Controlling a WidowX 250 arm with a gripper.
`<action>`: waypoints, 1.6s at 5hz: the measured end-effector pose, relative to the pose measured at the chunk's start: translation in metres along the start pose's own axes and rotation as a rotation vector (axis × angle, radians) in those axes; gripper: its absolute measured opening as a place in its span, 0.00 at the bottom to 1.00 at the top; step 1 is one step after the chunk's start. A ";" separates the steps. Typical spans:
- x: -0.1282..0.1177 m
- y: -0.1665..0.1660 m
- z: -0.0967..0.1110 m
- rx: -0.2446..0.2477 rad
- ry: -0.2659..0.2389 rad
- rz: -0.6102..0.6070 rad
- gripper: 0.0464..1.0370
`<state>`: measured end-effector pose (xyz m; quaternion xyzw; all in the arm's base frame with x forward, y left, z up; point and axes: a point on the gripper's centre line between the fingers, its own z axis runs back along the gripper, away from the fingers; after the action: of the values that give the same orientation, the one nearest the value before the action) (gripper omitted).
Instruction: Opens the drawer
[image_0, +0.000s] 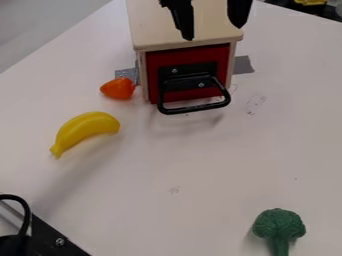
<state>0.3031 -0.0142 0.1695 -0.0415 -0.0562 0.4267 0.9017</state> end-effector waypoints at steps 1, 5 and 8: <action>-0.001 0.003 -0.009 0.028 0.019 0.002 0.96; -0.005 0.001 -0.023 -0.026 0.075 0.296 0.96; 0.024 0.006 -0.071 0.092 0.099 0.598 0.96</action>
<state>0.3236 0.0066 0.0997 -0.0360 0.0221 0.6726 0.7388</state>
